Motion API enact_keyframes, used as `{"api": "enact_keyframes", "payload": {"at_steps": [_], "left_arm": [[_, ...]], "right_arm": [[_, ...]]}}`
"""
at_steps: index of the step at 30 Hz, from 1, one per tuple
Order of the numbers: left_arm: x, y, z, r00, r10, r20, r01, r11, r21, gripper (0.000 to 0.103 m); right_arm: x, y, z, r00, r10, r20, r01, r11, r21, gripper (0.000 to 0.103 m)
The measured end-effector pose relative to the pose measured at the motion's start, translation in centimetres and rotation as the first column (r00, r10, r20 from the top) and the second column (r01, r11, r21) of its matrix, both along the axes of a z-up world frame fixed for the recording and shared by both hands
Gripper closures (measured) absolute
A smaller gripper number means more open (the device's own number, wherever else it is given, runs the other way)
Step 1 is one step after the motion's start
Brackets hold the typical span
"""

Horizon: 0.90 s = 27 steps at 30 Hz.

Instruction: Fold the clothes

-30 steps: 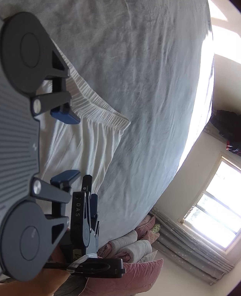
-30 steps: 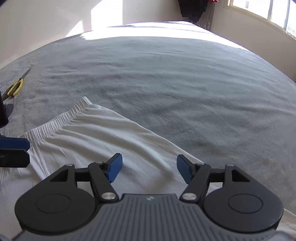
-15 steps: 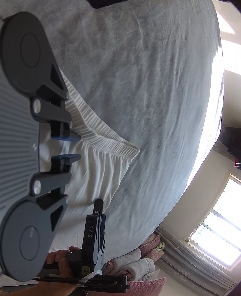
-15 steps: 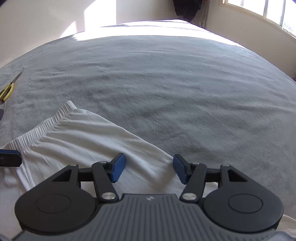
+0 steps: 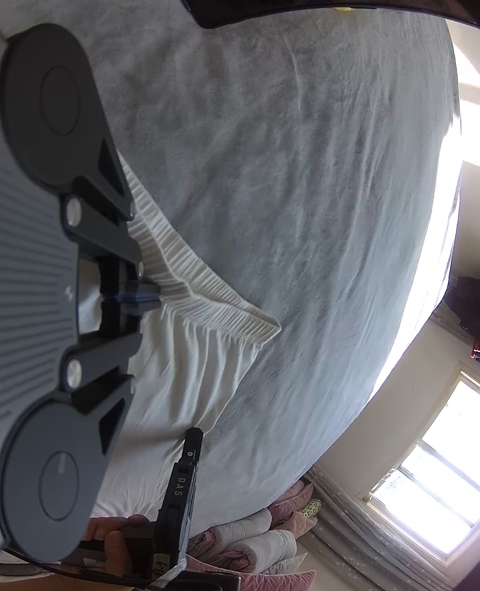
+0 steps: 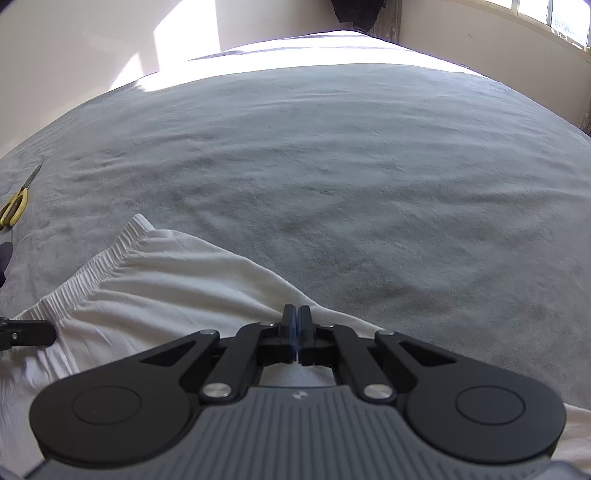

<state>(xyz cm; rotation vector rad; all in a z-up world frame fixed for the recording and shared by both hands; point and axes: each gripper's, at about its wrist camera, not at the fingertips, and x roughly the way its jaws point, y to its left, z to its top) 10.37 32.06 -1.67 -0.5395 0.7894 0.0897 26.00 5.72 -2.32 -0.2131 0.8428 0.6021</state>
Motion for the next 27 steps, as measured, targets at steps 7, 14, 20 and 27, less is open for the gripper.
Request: {"api": "enact_keyframes", "payload": {"at_steps": [7, 14, 20, 27], "left_arm": [[0.2, 0.1, -0.2, 1.000, 0.000, 0.001, 0.000, 1.000, 0.019, 0.101], [-0.2, 0.1, 0.0, 1.000, 0.008, -0.002, -0.008, 1.000, 0.019, 0.101], [-0.5, 0.2, 0.0, 1.000, 0.012, -0.004, -0.012, 1.000, 0.012, 0.101], [-0.2, 0.3, -0.1, 1.000, 0.010, -0.011, -0.009, 1.000, 0.010, 0.101]], "right_arm": [[-3.5, -0.8, 4.2, 0.999, 0.029, 0.036, -0.030, 0.998, 0.047, 0.103], [-4.6, -0.2, 5.6, 0.993, 0.077, 0.089, -0.076, 0.997, -0.007, 0.088], [-3.6, 0.8, 3.2, 0.994, 0.077, 0.078, -0.072, 0.996, -0.058, 0.049], [-1.0, 1.2, 0.4, 0.996, 0.037, 0.080, -0.027, 0.991, -0.129, 0.049]]}}
